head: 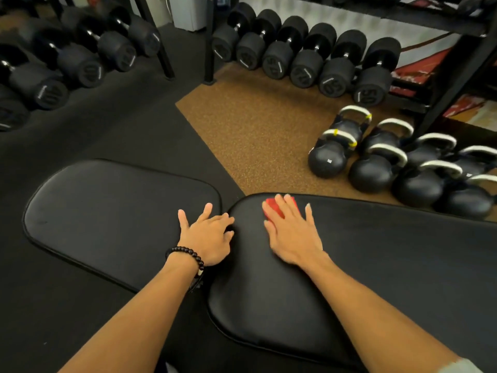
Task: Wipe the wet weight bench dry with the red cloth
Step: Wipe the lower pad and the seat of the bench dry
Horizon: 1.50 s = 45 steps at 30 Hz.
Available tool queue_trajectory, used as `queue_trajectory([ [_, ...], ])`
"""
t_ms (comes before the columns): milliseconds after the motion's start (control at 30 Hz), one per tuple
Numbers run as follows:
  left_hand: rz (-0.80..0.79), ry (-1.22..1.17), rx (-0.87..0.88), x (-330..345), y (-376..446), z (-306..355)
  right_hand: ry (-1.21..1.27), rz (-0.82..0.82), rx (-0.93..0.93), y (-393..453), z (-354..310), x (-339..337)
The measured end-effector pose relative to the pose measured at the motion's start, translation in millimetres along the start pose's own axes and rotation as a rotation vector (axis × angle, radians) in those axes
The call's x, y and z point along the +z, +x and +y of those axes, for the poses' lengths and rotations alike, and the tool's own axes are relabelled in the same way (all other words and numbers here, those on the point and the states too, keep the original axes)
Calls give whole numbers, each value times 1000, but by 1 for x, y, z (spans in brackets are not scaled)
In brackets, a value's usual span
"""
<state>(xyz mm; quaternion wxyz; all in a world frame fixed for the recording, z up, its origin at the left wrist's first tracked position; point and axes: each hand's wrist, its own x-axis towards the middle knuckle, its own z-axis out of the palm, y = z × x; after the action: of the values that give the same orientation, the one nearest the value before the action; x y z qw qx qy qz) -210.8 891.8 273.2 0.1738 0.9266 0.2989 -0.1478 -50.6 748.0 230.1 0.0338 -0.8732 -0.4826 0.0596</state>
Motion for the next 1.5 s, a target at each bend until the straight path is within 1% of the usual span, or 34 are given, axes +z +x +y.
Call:
queue_trajectory([
  [100, -38, -42, -33, -8, 2, -2, 5, -24, 213, 46, -1, 1],
  [133, -53, -49, -66, -10, 2, -1, -8, -16, 241, 52, -11, 4],
  [167, -54, -57, -100, -12, 3, 0, -31, 14, 218, 51, -26, 7],
  [200, -43, -53, -123, -14, 2, 4, -46, 42, 142, 45, -42, 12],
  [233, -25, -35, -132, -15, 1, 8, -60, 44, 29, 34, -55, 20],
  [267, -9, -9, -134, -15, 0, 14, -58, 14, -85, 23, -65, 26],
  [300, 0, 10, -135, -15, -2, 18, -49, -18, -159, 15, -66, 28],
  [333, 1, 19, -140, -15, -4, 21, -40, -21, -174, 12, -58, 27],
  [367, 3, 17, -148, -15, -5, 23, -39, 3, -143, 11, -43, 22],
  [433, 21, 4, -161, -17, -5, 25, -105, 84, 7, 5, 3, 6],
  [500, 47, 0, -176, -16, -3, 27, -156, 144, 216, -10, 63, -17],
  [600, 81, 7, -192, -12, 1, 33, -101, 200, 566, -47, 146, -53],
  [667, 79, -17, -194, -12, 2, 36, -33, 197, 733, -57, 171, -61],
  [700, 73, -27, -192, -13, 1, 37, -31, 207, 774, -54, 170, -59],
  [733, 72, -33, -189, -13, 0, 37, -65, 211, 766, -46, 159, -55],
  [767, 76, -36, -184, -12, 0, 35, -129, 207, 704, -36, 140, -52],
  [833, 76, -38, -177, -10, 0, 30, -230, 176, 479, -13, 82, -40],
  [900, 62, -45, -183, -7, 4, 21, -179, 111, 199, -3, 8, -11],
  [967, 37, -62, -190, -5, 9, 16, -53, 16, -5, -16, -64, 19],
  [1033, 29, -76, -187, -4, 12, 12, 6, -90, -132, -36, -103, 33],
  [1067, 29, -77, -182, -4, 11, 10, 19, -113, -161, -44, -107, 35],
  [1133, 40, -79, -167, -3, 11, 8, 38, -61, -181, -51, -89, 28],
  [1200, 45, -103, -149, -3, 10, 7, -27, 37, -127, -53, -48, 16],
  [1267, 66, -151, -146, -4, 8, 6, -117, 111, 56, -53, 9, -1],
  [1333, 109, -232, -132, -9, 5, 4, -98, 159, 275, -56, 68, -22],
  [1367, 135, -286, -117, -12, 3, 2, -59, 159, 353, -57, 88, -28],
  [1433, 173, -383, -92, -17, -2, -2, -36, 144, 435, -53, 98, -30],
  [1500, 168, -409, -75, -21, -9, -1, -97, 162, 423, -50, 66, -24],
])
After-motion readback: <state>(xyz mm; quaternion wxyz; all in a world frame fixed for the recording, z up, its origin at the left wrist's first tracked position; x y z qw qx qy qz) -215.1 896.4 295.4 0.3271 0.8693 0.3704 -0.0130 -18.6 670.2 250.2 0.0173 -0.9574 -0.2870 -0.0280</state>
